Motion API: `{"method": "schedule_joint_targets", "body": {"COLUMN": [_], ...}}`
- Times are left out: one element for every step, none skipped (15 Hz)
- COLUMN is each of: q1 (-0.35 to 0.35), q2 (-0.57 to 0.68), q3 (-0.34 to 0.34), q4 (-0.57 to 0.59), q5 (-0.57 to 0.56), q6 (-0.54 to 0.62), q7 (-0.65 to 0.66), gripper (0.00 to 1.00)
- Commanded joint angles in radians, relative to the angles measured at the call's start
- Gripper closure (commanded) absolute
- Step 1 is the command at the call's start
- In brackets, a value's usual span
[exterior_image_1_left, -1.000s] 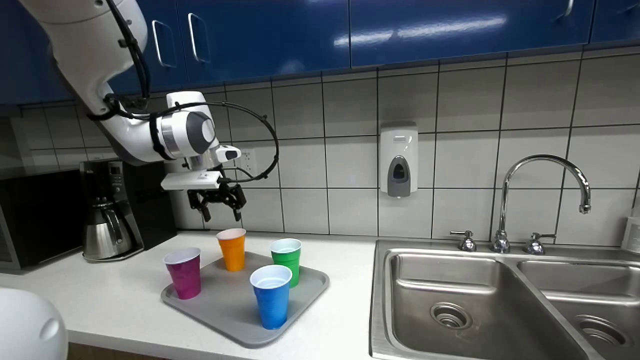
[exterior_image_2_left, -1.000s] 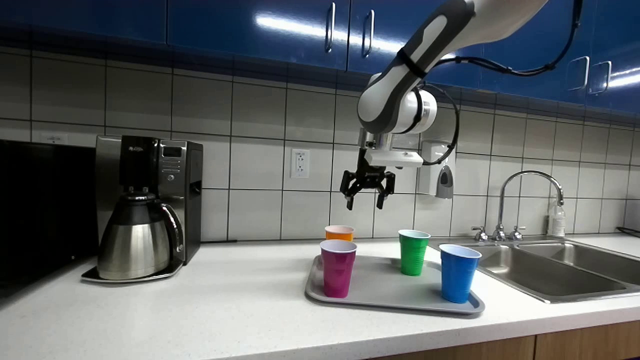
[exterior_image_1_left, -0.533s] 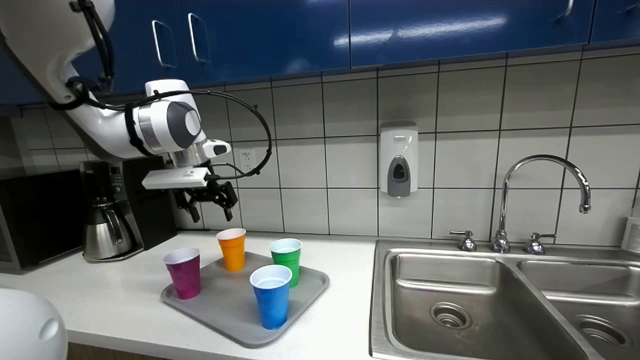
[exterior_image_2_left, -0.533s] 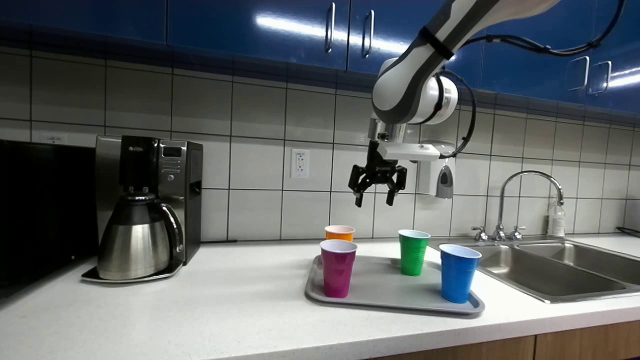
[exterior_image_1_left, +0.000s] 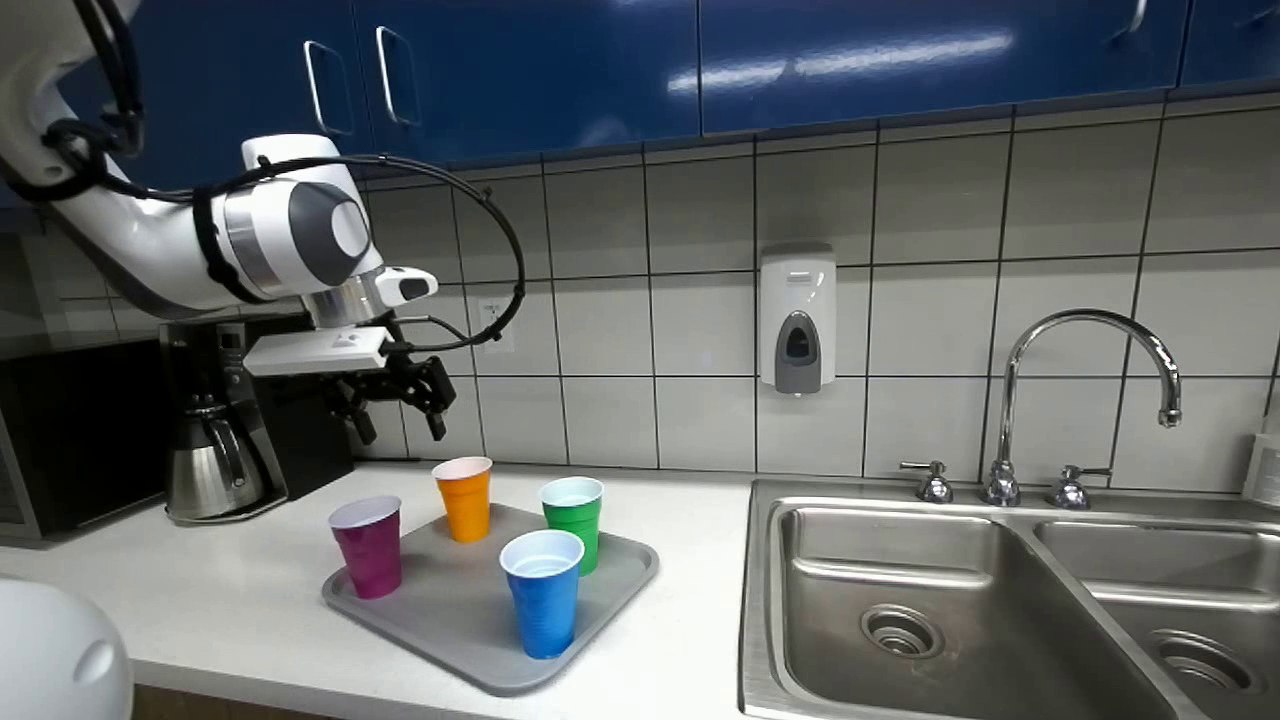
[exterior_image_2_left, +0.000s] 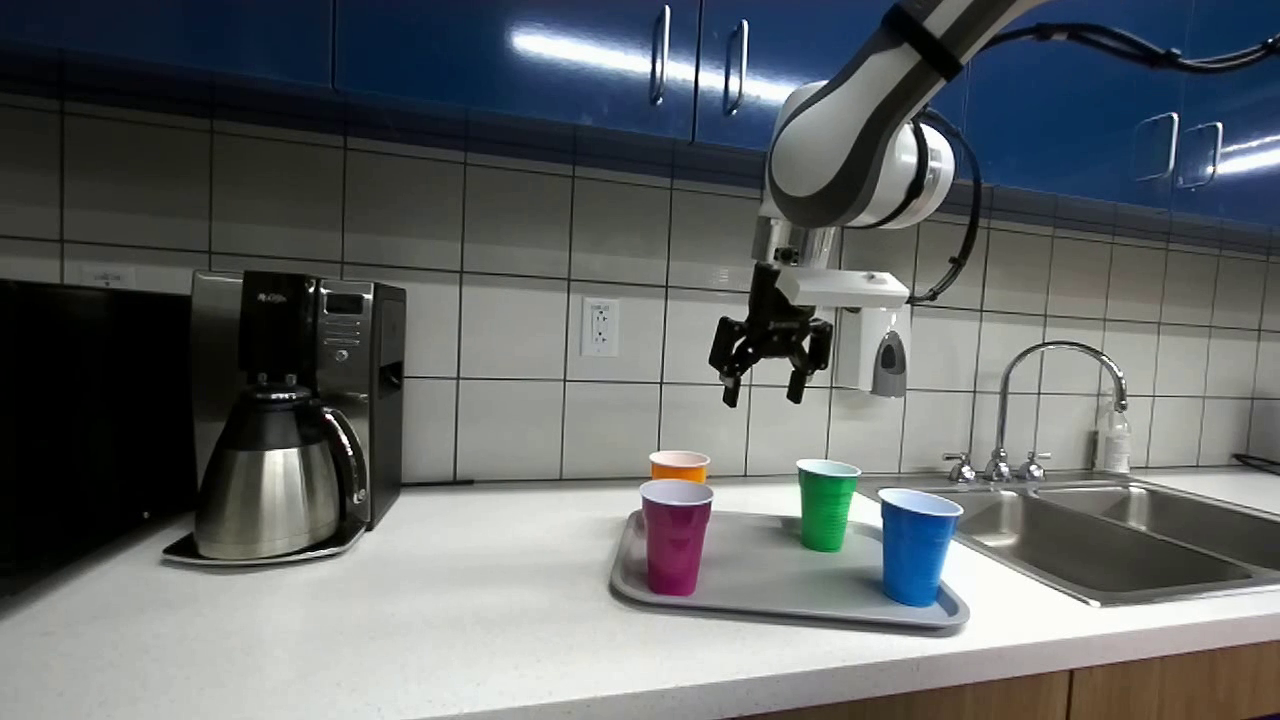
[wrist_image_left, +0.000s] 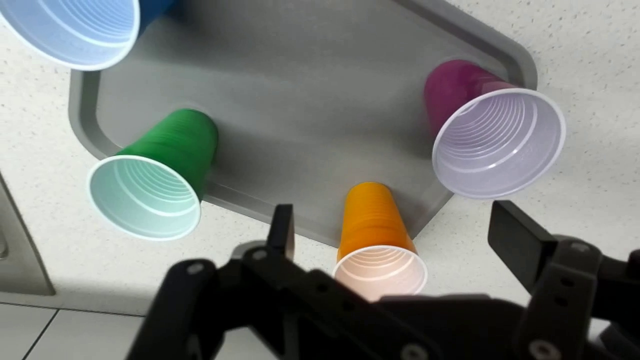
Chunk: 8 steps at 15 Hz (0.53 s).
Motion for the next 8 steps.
{"method": "schedule_joint_targets", "body": {"q1": [-0.031,-0.031,-0.031,-0.031,-0.031,-0.031,-0.032,-0.032], "q2": [-0.009,-0.012,-0.011,-0.008,-0.006,-0.006,-0.006,-0.006], "q3": [0.034,0.037,0.038,0.038,0.038,0.038,0.038,0.038], "q4": [-0.006,-0.008,-0.008,-0.008,-0.008,-0.008,-0.008,-0.008], "q5": [0.012,0.013,0.014,0.014,0.013,0.013,0.013,0.013], "q6": [-0.001,-0.001,-0.001,-0.001,-0.001,-0.001,-0.001,-0.001], "q7": [-0.009,-0.009,-0.009,-0.009,-0.009,-0.009,-0.009,-0.009], "gripper": [0.0,0.0,0.0,0.0,0.0,0.0,0.0,0.0]}}
